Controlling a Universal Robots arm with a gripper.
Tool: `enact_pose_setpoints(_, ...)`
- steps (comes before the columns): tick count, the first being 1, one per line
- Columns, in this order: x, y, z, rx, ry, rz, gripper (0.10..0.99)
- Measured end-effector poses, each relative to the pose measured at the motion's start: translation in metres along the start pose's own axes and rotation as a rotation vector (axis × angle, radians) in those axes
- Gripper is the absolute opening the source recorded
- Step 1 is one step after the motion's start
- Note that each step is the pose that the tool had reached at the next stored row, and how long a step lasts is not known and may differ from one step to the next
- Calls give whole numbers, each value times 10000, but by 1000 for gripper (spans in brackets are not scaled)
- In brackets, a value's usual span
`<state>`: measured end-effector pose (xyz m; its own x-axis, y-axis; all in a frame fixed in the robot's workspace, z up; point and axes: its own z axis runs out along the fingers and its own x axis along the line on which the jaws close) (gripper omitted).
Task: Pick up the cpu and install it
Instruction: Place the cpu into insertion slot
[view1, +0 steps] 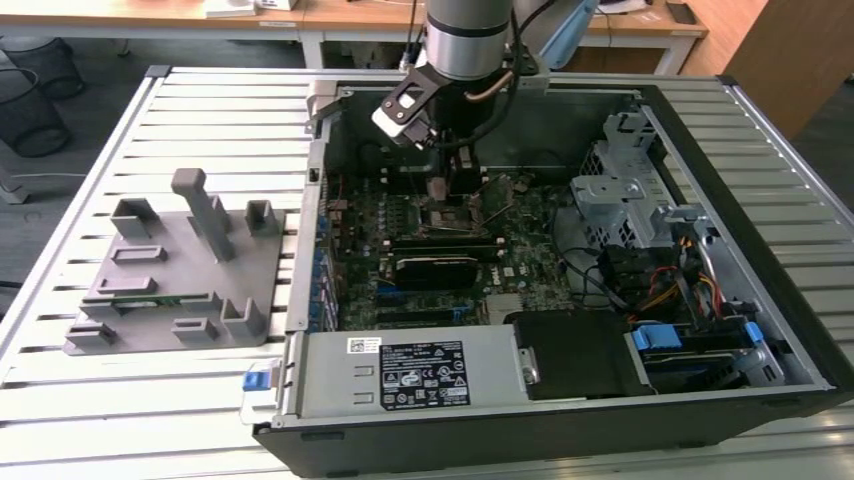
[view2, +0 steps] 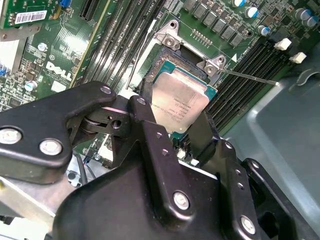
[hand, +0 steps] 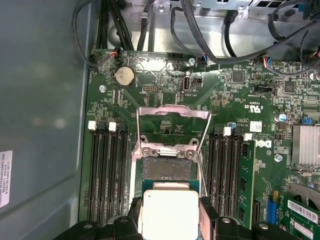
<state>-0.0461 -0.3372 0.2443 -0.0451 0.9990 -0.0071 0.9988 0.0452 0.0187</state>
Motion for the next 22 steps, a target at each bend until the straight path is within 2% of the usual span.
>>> enact_pose_setpoints(1,0,0,12,-1,0,0,533)
enact_pose_setpoints(2,1,-1,61,0,0,0,533)
enact_pose_setpoints(22,1,6,202,0,0,-1,533)
